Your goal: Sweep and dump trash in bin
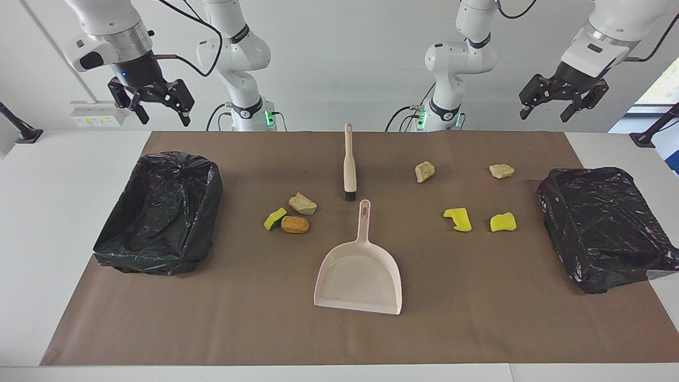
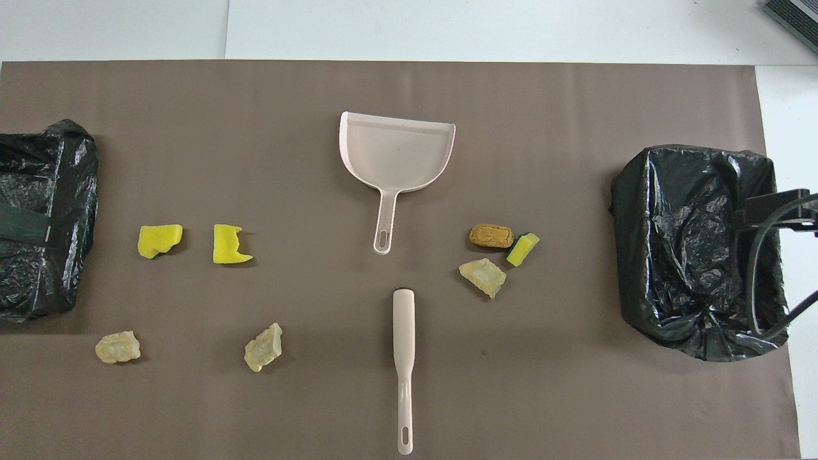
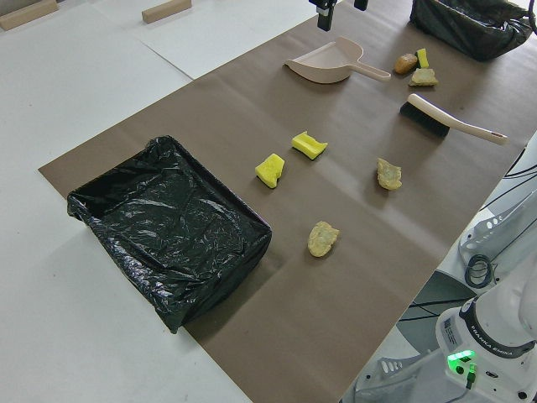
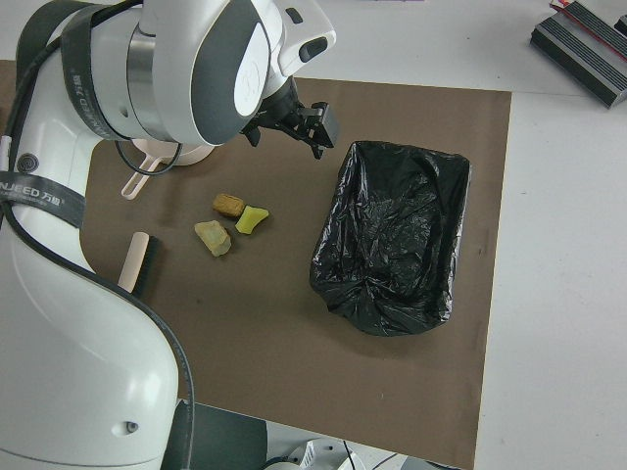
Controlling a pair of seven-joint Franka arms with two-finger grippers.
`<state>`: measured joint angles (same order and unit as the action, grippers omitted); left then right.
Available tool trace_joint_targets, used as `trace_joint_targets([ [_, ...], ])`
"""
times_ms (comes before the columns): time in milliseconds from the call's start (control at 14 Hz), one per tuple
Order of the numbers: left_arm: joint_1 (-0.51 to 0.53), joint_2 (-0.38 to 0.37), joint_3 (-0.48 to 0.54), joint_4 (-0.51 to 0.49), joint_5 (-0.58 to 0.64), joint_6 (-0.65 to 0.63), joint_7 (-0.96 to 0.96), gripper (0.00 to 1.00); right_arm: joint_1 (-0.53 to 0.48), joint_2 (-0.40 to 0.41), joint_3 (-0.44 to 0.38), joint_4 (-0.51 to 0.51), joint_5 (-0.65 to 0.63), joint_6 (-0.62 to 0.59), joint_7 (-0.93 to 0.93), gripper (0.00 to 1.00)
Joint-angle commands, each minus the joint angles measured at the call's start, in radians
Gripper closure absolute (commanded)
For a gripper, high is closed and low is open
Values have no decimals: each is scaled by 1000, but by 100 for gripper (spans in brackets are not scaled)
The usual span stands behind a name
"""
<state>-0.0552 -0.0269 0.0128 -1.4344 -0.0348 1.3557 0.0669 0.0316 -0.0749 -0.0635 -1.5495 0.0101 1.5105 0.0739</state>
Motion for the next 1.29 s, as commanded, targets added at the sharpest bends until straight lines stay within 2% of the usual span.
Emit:
trace_joint_targets([
  [0,-2,-31,-1,-35,12,-4,11,0,-16,-16,10,-23,-10,8,-28,0],
  [501,5,-31,-4,-38,10,5,-6,0,-25,-14,8,-17,10,5,-32,0],
  [715,11,-31,-4,-40,9,16,-6,0,8,-77,11,-108,10,-20,-81,0],
  [787,5,-31,-4,-41,7,16,-6,0,13,-80,8,-109,2,-19,-94,0],
  [1002,-8,-53,-31,-72,7,23,-19,0,17,-36,13,-78,-7,-19,-4,0],
  [1216,-55,-116,-108,-202,7,83,-119,0,31,35,17,-18,1,-7,32,0],
])
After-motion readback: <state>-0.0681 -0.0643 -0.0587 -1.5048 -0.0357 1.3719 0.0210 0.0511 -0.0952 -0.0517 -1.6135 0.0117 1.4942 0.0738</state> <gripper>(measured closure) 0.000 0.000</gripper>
